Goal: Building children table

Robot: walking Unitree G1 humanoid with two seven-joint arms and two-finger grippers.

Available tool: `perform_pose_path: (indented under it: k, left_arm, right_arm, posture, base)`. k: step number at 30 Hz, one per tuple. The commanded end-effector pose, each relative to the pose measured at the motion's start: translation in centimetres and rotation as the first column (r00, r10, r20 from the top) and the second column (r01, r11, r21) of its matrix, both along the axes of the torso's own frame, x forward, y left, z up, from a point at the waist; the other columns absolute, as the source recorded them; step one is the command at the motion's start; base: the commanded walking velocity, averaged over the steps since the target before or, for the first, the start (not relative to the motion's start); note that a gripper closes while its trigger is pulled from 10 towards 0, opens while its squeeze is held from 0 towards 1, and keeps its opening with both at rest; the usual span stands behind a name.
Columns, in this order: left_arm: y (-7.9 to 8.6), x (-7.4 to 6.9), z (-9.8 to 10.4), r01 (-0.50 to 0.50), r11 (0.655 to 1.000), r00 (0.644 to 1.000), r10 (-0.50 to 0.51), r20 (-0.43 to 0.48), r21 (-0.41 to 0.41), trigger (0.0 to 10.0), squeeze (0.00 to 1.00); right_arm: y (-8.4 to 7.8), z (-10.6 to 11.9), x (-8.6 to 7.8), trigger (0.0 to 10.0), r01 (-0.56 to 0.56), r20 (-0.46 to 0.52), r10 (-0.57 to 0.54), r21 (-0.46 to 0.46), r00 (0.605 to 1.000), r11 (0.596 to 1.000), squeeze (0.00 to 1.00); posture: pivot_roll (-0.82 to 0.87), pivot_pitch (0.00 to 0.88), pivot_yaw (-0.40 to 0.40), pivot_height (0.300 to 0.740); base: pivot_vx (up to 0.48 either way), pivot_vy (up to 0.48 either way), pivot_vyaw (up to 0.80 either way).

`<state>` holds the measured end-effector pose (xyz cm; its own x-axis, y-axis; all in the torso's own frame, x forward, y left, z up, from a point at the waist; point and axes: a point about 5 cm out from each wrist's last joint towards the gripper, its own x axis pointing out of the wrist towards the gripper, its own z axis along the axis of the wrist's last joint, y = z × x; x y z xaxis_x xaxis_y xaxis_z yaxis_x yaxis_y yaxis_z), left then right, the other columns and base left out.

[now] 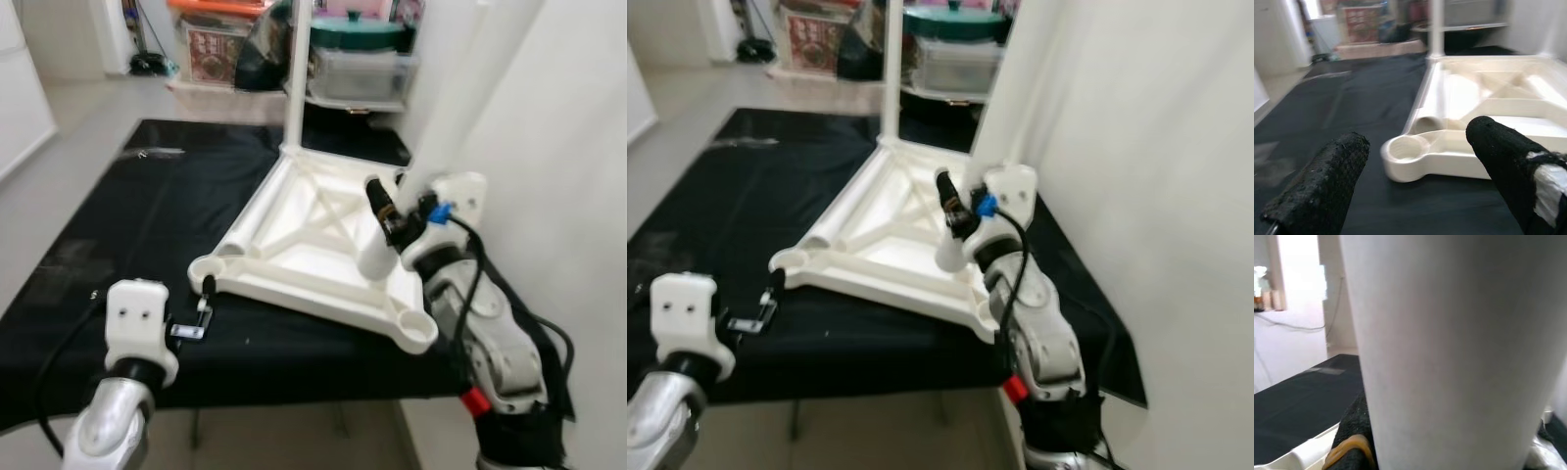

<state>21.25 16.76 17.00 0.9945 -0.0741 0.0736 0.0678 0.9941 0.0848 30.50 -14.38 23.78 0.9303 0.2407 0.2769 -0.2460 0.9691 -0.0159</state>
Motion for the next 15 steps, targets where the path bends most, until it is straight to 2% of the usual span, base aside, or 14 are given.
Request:
perform_pose_path:
  k: [1, 6, 8, 11, 15]
  left_arm:
    - [-0.3, -0.1, -0.2, 0.017, 1.000, 1.000, -0.017, -0.007, 0.001, 10.0, 0.00]
    - [-0.4, -0.3, -0.5, 0.034, 0.999, 0.999, -0.034, -0.021, 0.004, 10.0, 0.00]
    - [-1.0, -0.9, -1.3, 0.101, 0.995, 0.993, -0.100, -0.068, 0.014, 10.0, 0.00]
    - [-1.3, -1.2, -1.8, 0.139, 0.990, 0.986, -0.137, -0.100, 0.013, 10.0, 0.00]
    - [-2.2, -2.6, -3.3, 0.264, 0.964, 0.948, -0.256, -0.191, 0.022, 10.0, 0.00]
  right_arm:
    - [-0.4, 0.2, -0.1, 10.0, 0.015, 0.019, -0.015, 0.002, 1.000, 1.000, 0.00]
    - [-0.5, 0.1, 0.0, 10.0, 0.011, 0.019, -0.011, -0.006, 1.000, 1.000, 0.00]
    - [-1.4, -0.6, 0.3, 10.0, 0.011, 0.005, -0.010, -0.046, 1.000, 0.999, 0.00]
    - [-1.8, -1.0, 0.6, 10.0, 0.015, -0.009, -0.016, -0.064, 1.000, 0.998, 0.00]
    - [-2.9, -3.2, 1.8, 10.0, 0.015, -0.102, -0.026, -0.101, 0.994, 0.995, 0.00]
  posture:
    - [0.03, 0.000, -0.103, 0.740]
    - [0.03, 0.000, -0.102, 0.740]
    - [0.04, 0.000, -0.102, 0.740]
    - [0.04, 0.000, -0.101, 0.740]
    - [0.04, 0.000, -0.101, 0.740]
  base:
    - [0.000, 0.000, 0.00]
    - [0.000, 0.000, 0.00]
    - [0.000, 0.000, 0.00]
    - [0.000, 0.000, 0.00]
    - [0.000, 0.000, 0.00]
